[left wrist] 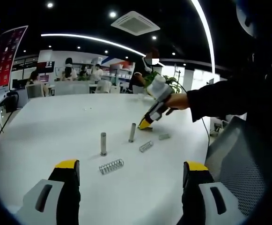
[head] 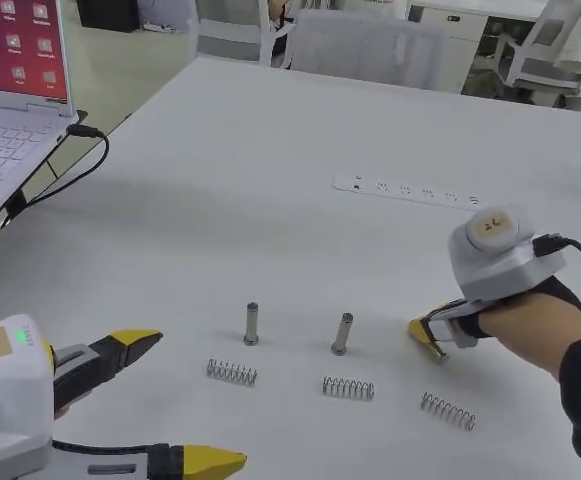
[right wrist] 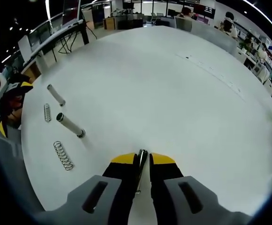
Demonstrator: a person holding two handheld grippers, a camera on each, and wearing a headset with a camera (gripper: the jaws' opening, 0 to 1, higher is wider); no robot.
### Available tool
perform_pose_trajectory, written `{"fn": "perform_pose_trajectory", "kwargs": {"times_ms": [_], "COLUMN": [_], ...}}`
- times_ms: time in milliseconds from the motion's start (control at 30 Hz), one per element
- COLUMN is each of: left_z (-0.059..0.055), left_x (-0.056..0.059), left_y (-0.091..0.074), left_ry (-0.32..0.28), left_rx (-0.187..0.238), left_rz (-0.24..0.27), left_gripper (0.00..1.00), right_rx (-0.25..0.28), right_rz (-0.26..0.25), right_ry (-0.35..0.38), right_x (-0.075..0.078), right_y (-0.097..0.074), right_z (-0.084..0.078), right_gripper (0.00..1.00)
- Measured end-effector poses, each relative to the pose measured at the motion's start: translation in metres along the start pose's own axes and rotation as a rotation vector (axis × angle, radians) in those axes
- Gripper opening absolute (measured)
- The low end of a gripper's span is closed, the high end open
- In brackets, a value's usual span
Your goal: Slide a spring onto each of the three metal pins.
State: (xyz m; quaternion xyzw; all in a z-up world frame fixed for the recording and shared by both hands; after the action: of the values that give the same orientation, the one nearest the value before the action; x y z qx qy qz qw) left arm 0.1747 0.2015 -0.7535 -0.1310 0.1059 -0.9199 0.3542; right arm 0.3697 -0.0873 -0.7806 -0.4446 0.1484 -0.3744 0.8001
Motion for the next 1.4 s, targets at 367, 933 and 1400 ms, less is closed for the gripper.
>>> {"fn": "perform_pose_trajectory", "kwargs": {"times_ms": [367, 933, 1400], "left_z": [0.000, 0.002, 0.003], "left_x": [0.000, 0.002, 0.002], "left_y": [-0.001, -0.003, 0.000], "left_ry": [0.000, 0.004, 0.010], "left_rx": [0.000, 0.004, 0.005], "left_rz": [0.001, -0.001, -0.009], "left_gripper": [0.88, 0.87, 0.87], "right_rx": [-0.038, -0.075, -0.005], "right_rz": [-0.012, -0.057, -0.059], "right_ry": [-0.008, 0.050, 0.067], "right_x": [-0.004, -0.005, -0.004], "right_y": [0.000, 0.001, -0.019], "right_z": [0.004, 0.006, 0.007], "right_gripper": [0.07, 0.05, 0.05]}}
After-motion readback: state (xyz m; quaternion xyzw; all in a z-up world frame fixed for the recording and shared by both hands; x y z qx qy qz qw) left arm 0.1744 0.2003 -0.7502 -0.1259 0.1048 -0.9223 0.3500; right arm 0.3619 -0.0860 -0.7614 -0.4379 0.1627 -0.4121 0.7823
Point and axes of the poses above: the centre of the closed fingertips' face, and the gripper's own axes: y roughly forward along the fingers, x roughly to its right, z roughly out of its top, the point moved 9 cm from there along -y, roughly backward along the fingers, and after that the axes turned 6 degrees about -z, right-handed, at the moved point
